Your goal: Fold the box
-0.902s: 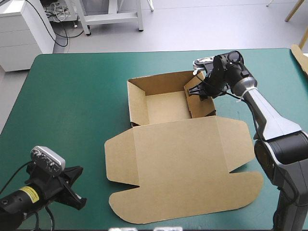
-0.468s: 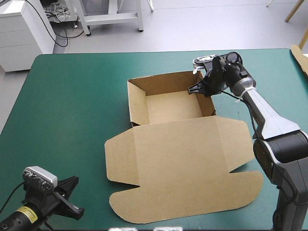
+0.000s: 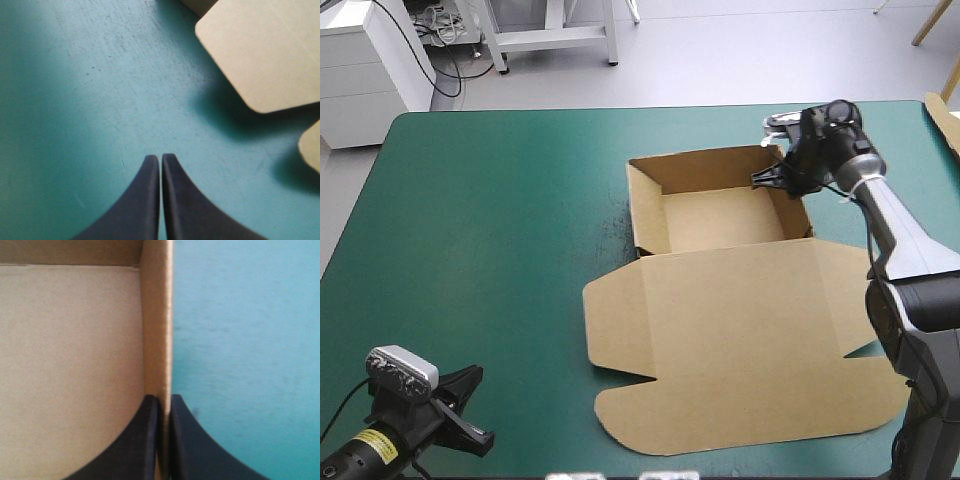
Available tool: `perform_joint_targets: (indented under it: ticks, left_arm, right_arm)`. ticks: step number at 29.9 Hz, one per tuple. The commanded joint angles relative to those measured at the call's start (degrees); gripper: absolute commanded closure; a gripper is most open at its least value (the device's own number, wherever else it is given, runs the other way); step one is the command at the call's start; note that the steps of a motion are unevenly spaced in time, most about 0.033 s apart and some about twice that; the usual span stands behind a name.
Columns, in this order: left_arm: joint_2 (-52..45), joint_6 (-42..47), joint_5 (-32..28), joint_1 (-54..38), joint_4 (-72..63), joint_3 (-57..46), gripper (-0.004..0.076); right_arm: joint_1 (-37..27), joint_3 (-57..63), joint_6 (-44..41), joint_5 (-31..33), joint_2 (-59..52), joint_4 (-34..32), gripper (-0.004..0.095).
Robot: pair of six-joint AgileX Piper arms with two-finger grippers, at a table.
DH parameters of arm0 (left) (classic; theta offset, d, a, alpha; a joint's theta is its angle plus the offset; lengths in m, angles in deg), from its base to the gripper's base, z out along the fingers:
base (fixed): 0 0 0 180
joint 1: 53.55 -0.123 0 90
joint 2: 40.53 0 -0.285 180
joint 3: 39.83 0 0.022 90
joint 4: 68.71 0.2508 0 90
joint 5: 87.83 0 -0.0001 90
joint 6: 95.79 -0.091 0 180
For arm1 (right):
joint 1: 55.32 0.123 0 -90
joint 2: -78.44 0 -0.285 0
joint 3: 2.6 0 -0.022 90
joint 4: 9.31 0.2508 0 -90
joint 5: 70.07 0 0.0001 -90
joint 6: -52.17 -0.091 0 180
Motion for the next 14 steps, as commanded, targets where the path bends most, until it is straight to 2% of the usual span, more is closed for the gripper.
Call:
perform_joint_targets:
  ticks: [1, 10, 14]
  left_arm:
    - [0.6, 0.5, -3.9, 0.0, -0.4, 1.4, 0.0731]
    - [0.6, 0.5, -3.9, 0.0, -0.4, 1.4, 0.0731]
    - [0.6, 0.5, -3.9, 0.0, -0.4, 1.4, 0.0731]
  right_arm:
    - [-8.7, -1.7, 1.9, 0.9, -3.4, -2.0, 0.0929]
    - [-28.1, -1.7, 5.8, 0.5, -3.4, -1.7, 0.0929]
    - [-34.0, -1.7, 6.5, 0.3, -3.4, -1.4, 0.0929]
